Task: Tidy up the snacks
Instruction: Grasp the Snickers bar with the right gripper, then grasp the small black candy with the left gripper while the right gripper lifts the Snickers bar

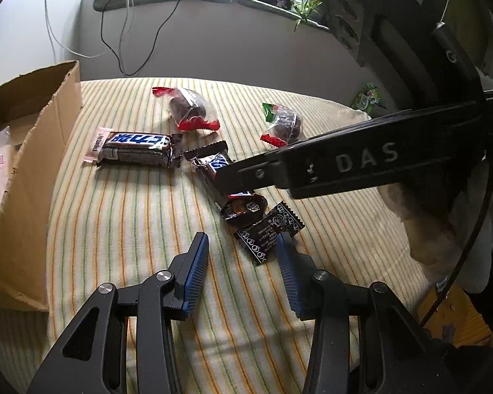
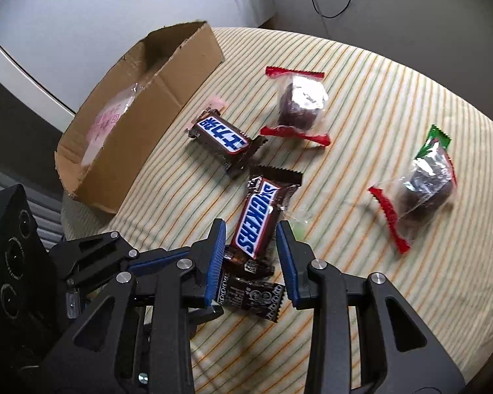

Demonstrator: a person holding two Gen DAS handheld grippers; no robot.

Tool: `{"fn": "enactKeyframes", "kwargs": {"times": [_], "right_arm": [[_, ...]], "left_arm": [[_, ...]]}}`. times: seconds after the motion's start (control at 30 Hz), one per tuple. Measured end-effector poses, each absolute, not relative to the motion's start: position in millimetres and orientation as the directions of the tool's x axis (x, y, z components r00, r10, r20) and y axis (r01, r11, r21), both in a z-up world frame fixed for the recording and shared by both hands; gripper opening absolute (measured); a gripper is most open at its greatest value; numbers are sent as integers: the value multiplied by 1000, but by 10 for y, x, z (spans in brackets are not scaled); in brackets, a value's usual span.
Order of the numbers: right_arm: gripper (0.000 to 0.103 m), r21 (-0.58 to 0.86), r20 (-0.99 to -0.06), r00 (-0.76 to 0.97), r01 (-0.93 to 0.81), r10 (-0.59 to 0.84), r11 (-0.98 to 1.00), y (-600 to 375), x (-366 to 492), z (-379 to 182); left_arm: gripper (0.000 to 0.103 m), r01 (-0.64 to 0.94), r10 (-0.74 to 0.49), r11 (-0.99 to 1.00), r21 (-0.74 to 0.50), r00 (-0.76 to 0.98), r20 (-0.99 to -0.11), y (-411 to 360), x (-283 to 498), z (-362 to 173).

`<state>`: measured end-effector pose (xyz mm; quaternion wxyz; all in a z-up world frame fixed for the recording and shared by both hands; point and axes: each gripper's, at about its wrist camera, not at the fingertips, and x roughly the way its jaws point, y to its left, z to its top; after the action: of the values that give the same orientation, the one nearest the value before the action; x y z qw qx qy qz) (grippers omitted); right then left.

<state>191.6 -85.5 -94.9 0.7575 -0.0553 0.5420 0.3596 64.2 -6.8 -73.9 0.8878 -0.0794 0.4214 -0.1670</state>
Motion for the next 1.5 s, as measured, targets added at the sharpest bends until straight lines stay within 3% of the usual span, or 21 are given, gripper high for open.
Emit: {"fn": "enactKeyframes", "kwargs": {"times": [0.6,1.13,1.33,1.5], "right_arm": [[31,230,-892,180,-611,415,758,-612,2150,-1128],[30,250,-883,199,-570,426,783,-871,2283,-1157],[30,253,-880,203,-565,429,785,-1002,2235,-1142],[30,249,-877,215,-559,429,791,-1057,2188,-1125]], "left_arm": [[42,279,-373,926,-255,570,-732,-196,813,-765],[41,397,-335,910,-118,536,-775,-601,944,-784],[27,393,-269,919,-34,560,-784,-852,884,-847],[13,373,-261,927,-36,573,-777,-894,874,-857]]}}
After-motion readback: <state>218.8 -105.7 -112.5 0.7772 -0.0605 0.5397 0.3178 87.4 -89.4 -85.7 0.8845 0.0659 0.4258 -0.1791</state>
